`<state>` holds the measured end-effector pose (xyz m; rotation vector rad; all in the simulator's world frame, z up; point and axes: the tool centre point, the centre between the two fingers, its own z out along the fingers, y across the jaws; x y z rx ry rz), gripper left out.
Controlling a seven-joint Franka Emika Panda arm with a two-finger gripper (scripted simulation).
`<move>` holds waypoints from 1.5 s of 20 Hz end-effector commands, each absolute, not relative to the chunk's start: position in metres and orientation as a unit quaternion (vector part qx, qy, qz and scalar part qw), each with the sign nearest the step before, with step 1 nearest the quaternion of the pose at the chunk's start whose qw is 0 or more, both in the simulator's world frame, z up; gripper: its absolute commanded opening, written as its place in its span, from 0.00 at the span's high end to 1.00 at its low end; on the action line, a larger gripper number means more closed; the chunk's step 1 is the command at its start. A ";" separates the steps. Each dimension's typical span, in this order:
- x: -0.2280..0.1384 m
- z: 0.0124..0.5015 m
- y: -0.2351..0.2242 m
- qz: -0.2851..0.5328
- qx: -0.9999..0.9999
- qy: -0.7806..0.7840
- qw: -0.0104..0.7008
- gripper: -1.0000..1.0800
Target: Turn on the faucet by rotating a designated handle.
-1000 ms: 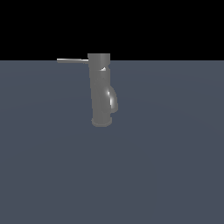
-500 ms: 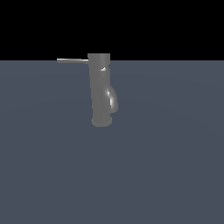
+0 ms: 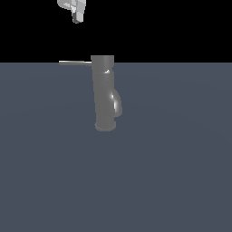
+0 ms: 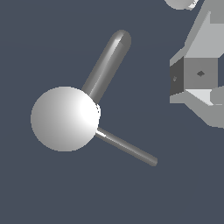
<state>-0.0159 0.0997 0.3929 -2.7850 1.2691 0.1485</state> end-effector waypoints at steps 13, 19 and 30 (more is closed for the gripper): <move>0.056 0.324 0.153 0.026 -0.826 0.562 0.012 1.00; 0.074 0.301 0.171 0.012 -0.799 0.601 0.005 1.00; 0.085 0.285 0.184 0.000 -0.780 0.626 0.000 1.00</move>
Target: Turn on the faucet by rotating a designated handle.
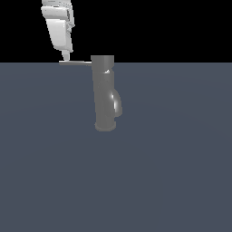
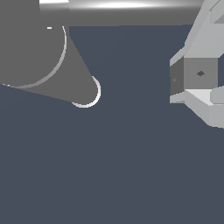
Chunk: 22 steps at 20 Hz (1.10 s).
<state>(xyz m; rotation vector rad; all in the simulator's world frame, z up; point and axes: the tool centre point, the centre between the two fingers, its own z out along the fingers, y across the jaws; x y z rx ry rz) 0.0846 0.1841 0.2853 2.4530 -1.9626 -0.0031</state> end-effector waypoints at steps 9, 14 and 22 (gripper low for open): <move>0.074 0.285 0.181 0.000 0.780 -0.626 0.000 1.00; 0.062 0.285 0.178 0.000 0.780 -0.626 0.000 1.00; 0.043 0.285 0.172 0.000 0.780 -0.626 0.000 1.00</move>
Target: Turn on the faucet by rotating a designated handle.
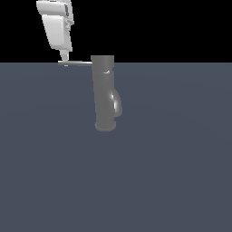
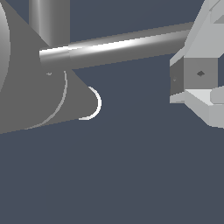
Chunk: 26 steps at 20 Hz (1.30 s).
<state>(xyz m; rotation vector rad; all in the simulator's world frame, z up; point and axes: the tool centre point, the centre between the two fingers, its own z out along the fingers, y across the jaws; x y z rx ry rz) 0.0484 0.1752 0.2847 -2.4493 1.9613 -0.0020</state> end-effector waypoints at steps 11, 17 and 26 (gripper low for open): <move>0.016 0.285 0.164 0.000 -0.780 0.626 0.000 1.00; 0.000 0.285 0.159 0.000 -0.780 0.626 0.000 1.00; -0.013 0.285 0.150 -0.001 -0.780 0.626 0.001 1.00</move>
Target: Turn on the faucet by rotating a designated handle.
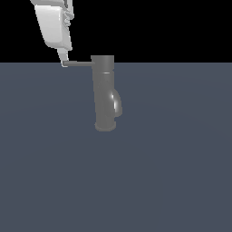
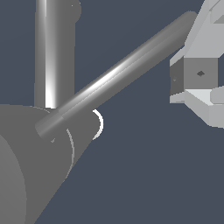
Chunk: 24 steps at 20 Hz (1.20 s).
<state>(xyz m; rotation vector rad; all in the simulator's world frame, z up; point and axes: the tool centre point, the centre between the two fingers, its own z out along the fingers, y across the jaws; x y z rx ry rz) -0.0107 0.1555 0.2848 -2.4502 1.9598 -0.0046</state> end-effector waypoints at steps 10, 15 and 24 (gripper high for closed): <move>-0.033 0.285 0.115 -0.001 -0.780 0.626 0.001 1.00; -0.044 0.285 0.097 0.000 -0.780 0.626 0.000 1.00; -0.064 0.285 0.063 0.000 -0.780 0.626 0.000 1.00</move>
